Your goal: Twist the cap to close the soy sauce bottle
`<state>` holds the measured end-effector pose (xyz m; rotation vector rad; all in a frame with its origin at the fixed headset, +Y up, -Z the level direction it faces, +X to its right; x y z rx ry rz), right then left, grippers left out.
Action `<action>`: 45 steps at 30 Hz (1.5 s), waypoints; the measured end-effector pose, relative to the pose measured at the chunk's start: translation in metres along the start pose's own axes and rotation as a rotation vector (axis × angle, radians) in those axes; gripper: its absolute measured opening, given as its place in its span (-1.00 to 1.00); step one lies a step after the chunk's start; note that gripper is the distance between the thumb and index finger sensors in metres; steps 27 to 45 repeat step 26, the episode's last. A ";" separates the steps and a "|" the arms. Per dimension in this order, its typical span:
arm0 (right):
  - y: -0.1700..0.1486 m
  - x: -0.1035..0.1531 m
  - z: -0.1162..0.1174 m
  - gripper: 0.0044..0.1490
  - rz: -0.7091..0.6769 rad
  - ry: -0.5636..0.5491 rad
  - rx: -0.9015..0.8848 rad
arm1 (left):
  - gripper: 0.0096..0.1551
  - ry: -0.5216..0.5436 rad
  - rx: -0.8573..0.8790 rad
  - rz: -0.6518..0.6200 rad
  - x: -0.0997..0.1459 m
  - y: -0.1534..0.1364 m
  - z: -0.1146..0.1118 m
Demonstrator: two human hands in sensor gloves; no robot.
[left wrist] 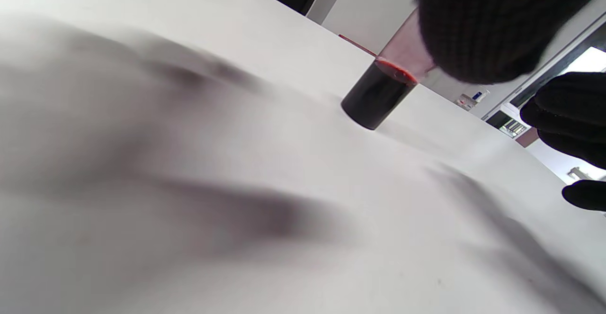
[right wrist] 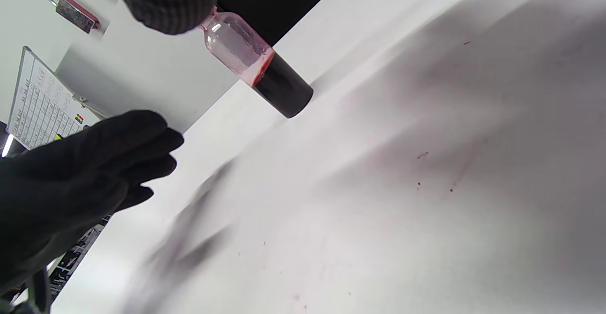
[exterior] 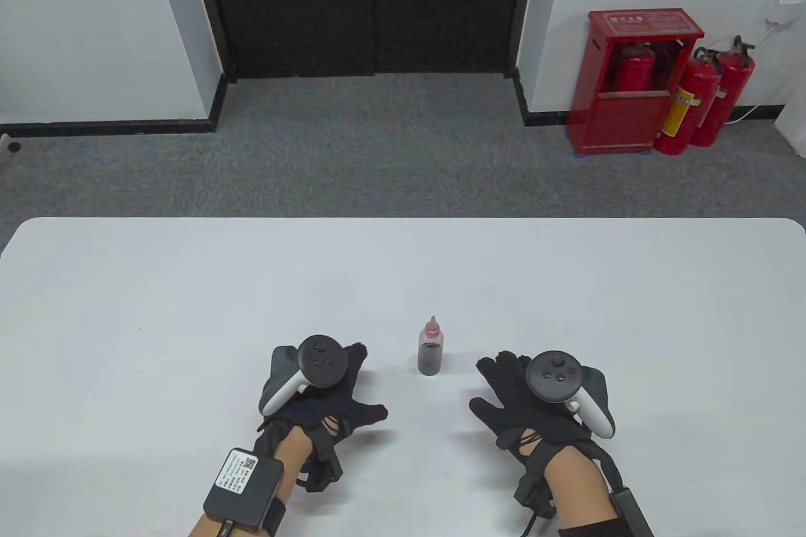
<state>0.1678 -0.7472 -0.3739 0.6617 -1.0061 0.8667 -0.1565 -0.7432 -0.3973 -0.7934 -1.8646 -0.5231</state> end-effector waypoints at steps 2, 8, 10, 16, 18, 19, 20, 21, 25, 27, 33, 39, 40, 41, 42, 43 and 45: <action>-0.001 0.000 0.001 0.03 0.004 0.002 -0.002 | 0.35 0.031 0.036 0.004 0.008 -0.011 -0.003; 0.000 -0.001 0.003 0.02 0.003 0.019 0.004 | 0.29 0.041 -0.029 -0.007 0.021 -0.013 0.001; 0.002 -0.001 0.003 0.03 0.000 0.022 0.014 | 0.29 0.070 -0.024 -0.019 0.023 -0.011 0.005; 0.007 0.004 -0.001 0.02 -0.010 0.005 0.032 | 0.29 0.064 -0.016 -0.019 0.025 -0.009 0.008; 0.008 0.006 -0.003 0.03 -0.009 -0.001 0.032 | 0.28 0.058 -0.019 -0.017 0.024 -0.008 0.007; 0.009 0.007 -0.003 0.03 -0.010 -0.005 0.036 | 0.28 0.054 -0.022 -0.017 0.024 -0.007 0.006; 0.011 0.007 -0.004 0.03 -0.013 -0.007 0.040 | 0.29 0.049 -0.029 -0.017 0.024 -0.006 0.005; 0.012 0.008 -0.004 0.03 -0.016 -0.009 0.045 | 0.28 0.048 -0.040 -0.020 0.024 -0.005 0.004; 0.017 0.007 0.000 0.03 -0.029 0.006 0.064 | 0.28 0.053 -0.078 -0.019 0.024 -0.003 0.002; 0.018 0.006 0.001 0.03 -0.031 0.015 0.066 | 0.28 0.050 -0.080 -0.015 0.023 -0.004 0.001; 0.018 0.006 0.001 0.03 -0.031 0.015 0.066 | 0.28 0.050 -0.080 -0.015 0.023 -0.004 0.001; 0.018 0.006 0.001 0.03 -0.031 0.015 0.066 | 0.28 0.050 -0.080 -0.015 0.023 -0.004 0.001; 0.018 0.006 0.001 0.03 -0.031 0.015 0.066 | 0.28 0.050 -0.080 -0.015 0.023 -0.004 0.001; 0.018 0.006 0.001 0.03 -0.031 0.015 0.066 | 0.28 0.050 -0.080 -0.015 0.023 -0.004 0.001; 0.018 0.006 0.001 0.03 -0.031 0.015 0.066 | 0.28 0.050 -0.080 -0.015 0.023 -0.004 0.001; 0.018 0.006 0.001 0.03 -0.031 0.015 0.066 | 0.28 0.050 -0.080 -0.015 0.023 -0.004 0.001; 0.018 0.006 0.001 0.03 -0.031 0.015 0.066 | 0.28 0.050 -0.080 -0.015 0.023 -0.004 0.001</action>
Point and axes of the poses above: the tracker on the back of each hand, its own y axis roughly to the thumb side, its own x axis roughly from the fingertips to the wrist, z = x × y, the point moved 3 cm from there along -x, roughly from the wrist to the fingertips, and after that the axes turned 15 degrees about x, right-handed, at the moved point
